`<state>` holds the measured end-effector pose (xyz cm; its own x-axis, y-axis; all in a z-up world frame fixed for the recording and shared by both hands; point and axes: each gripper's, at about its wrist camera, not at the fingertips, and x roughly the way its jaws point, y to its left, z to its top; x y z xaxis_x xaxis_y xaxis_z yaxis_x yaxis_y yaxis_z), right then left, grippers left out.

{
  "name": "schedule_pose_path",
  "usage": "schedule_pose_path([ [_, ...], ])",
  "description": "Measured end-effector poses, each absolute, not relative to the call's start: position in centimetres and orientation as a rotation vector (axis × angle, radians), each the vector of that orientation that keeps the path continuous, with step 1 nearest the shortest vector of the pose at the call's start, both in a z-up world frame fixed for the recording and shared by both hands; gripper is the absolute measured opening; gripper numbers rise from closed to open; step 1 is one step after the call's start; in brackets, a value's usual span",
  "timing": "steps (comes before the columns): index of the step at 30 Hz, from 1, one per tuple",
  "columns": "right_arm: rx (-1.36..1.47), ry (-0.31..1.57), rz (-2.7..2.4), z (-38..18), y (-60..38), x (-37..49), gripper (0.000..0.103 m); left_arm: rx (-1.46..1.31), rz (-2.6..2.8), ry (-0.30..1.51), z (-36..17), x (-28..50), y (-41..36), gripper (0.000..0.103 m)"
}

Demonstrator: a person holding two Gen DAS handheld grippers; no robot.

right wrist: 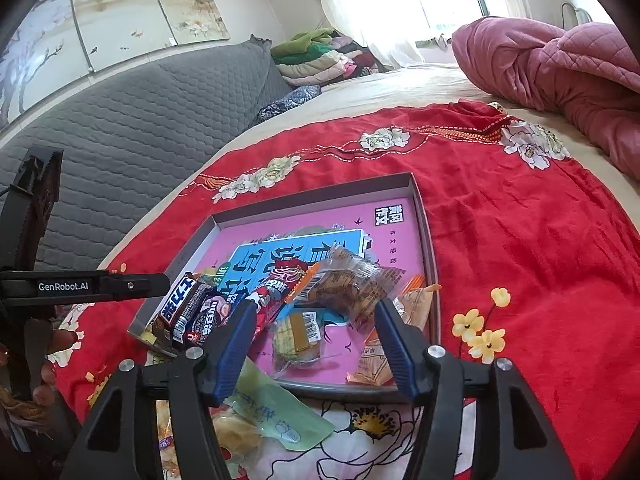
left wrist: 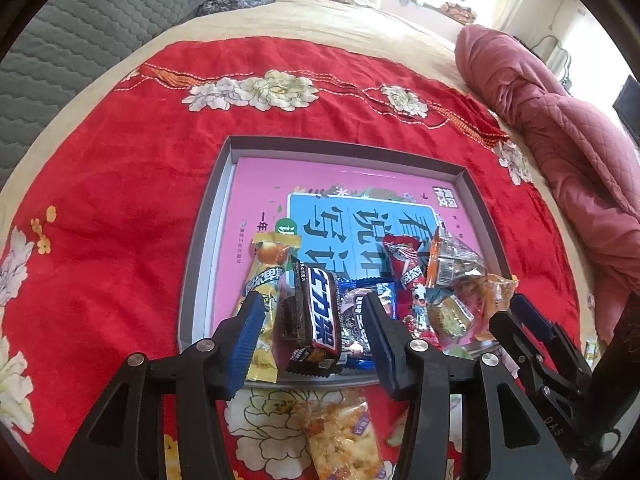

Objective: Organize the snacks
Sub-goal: 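Withdraw both open tools toward the cracker bag and green snack bag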

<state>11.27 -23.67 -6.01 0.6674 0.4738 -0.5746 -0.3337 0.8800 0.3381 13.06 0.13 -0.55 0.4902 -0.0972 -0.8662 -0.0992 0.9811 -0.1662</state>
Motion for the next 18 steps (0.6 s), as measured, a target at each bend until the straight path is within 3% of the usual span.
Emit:
schedule_pose_path([
  [18,0.224,0.707,0.426,-4.9,-25.0,9.2,0.066,-0.230,-0.044,1.055,0.9,11.2,0.0,0.058],
])
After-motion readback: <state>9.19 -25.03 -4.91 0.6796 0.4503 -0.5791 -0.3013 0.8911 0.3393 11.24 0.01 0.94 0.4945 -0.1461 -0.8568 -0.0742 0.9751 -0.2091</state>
